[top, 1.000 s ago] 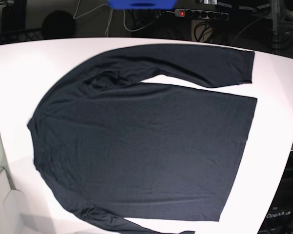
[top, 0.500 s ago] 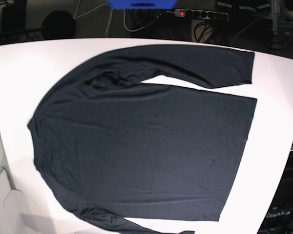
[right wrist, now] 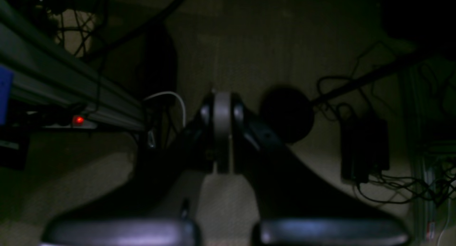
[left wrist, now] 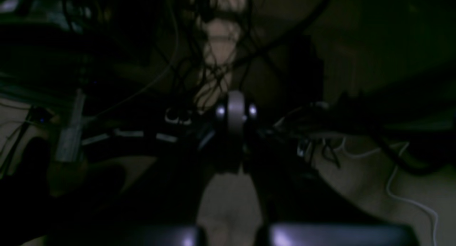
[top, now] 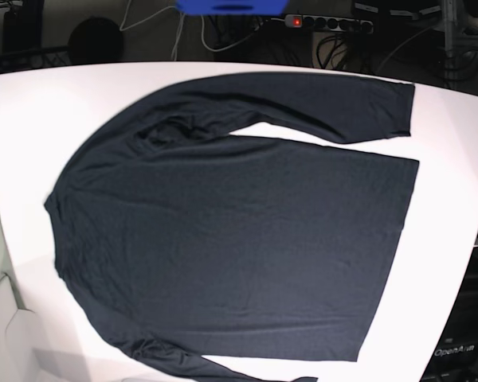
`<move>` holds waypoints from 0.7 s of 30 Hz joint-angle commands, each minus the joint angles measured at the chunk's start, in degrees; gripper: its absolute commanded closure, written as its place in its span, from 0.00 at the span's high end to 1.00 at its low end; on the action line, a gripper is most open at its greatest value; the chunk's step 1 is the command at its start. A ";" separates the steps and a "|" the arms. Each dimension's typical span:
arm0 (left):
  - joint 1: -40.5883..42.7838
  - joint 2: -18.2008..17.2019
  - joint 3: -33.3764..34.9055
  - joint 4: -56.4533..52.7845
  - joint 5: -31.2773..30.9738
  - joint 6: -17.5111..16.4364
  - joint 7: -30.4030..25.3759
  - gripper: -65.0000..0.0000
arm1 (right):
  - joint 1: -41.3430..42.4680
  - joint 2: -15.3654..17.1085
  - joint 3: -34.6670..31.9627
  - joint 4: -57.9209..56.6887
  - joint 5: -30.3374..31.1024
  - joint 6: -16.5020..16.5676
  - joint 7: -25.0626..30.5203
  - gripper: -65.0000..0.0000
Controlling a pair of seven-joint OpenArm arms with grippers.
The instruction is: Fold the T-shirt properly
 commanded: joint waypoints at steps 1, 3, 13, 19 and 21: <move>0.82 -0.23 0.06 1.04 -0.06 -0.29 -1.76 0.01 | -1.18 0.87 0.14 -0.14 0.12 0.49 2.24 0.00; 2.76 -0.14 -0.03 3.58 -0.15 -0.29 -1.76 0.01 | -1.27 1.05 0.14 -0.14 0.12 0.49 2.33 0.00; 15.59 -0.14 -0.12 34.88 -0.50 -0.03 4.57 0.01 | -8.30 2.19 3.84 14.19 0.12 0.49 2.24 0.00; 26.32 -1.90 -1.17 66.00 -0.50 0.50 25.06 0.01 | -19.03 1.93 6.65 34.67 0.12 0.49 0.13 0.03; 28.16 -1.46 -3.46 72.95 -0.24 0.50 30.24 0.01 | -22.72 1.84 6.91 42.94 0.12 0.49 -3.65 0.06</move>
